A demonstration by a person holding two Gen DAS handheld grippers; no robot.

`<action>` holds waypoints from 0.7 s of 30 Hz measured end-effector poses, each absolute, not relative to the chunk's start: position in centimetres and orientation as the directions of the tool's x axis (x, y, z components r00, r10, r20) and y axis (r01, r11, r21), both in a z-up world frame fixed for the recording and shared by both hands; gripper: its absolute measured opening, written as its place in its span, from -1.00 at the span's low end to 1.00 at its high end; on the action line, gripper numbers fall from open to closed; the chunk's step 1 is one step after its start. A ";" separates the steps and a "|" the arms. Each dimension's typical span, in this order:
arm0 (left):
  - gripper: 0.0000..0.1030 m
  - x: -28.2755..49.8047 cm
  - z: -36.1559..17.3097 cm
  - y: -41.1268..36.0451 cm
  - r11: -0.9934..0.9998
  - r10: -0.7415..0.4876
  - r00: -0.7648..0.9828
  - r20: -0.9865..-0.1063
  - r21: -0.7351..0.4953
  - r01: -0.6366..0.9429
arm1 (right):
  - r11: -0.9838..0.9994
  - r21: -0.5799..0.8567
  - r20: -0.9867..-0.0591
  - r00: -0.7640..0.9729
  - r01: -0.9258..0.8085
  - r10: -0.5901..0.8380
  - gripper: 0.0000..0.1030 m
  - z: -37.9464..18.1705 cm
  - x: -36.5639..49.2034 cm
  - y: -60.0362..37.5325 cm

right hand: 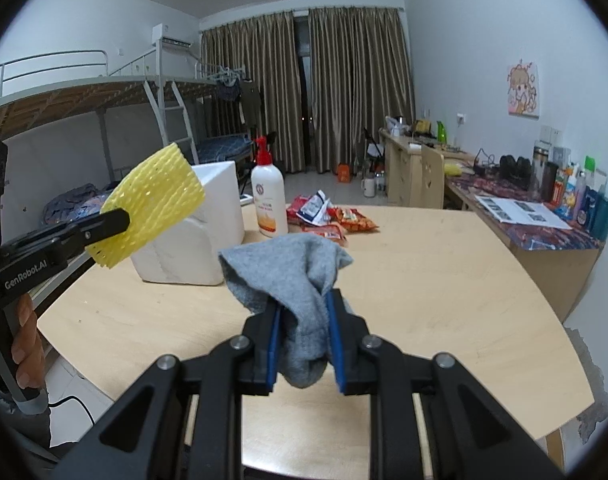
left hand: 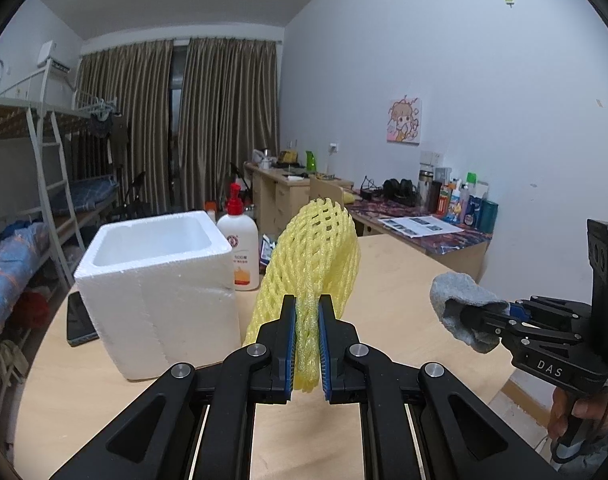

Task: Organize soft objects
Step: 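Carry the mesh sleeve and grey sock with both grippers over the foam box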

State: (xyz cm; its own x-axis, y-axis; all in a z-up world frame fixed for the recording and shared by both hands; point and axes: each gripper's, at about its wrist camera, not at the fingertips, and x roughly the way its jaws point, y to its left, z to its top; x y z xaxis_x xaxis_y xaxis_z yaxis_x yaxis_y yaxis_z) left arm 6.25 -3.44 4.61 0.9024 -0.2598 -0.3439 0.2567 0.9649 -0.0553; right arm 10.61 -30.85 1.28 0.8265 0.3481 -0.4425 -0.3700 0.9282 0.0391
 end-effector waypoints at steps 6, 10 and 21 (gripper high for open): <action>-0.79 3.7 5.4 -3.3 0.963 -0.265 0.913 -0.311 -0.038 0.266 | 0.927 0.029 -0.405 0.844 -0.373 0.352 -0.51 2.0 8.9 -31.0; -0.79 2.3 5.8 -3.6 0.964 -0.262 0.921 -0.289 -0.026 0.266 | 0.925 0.029 -0.369 0.856 -0.379 0.362 -0.51 2.7 7.3 -31.1; -0.79 -1.3 6.7 -4.1 0.963 -0.261 0.936 -0.235 0.005 0.270 | 0.921 0.018 -0.317 0.872 -0.389 0.374 -0.51 3.4 4.5 -31.4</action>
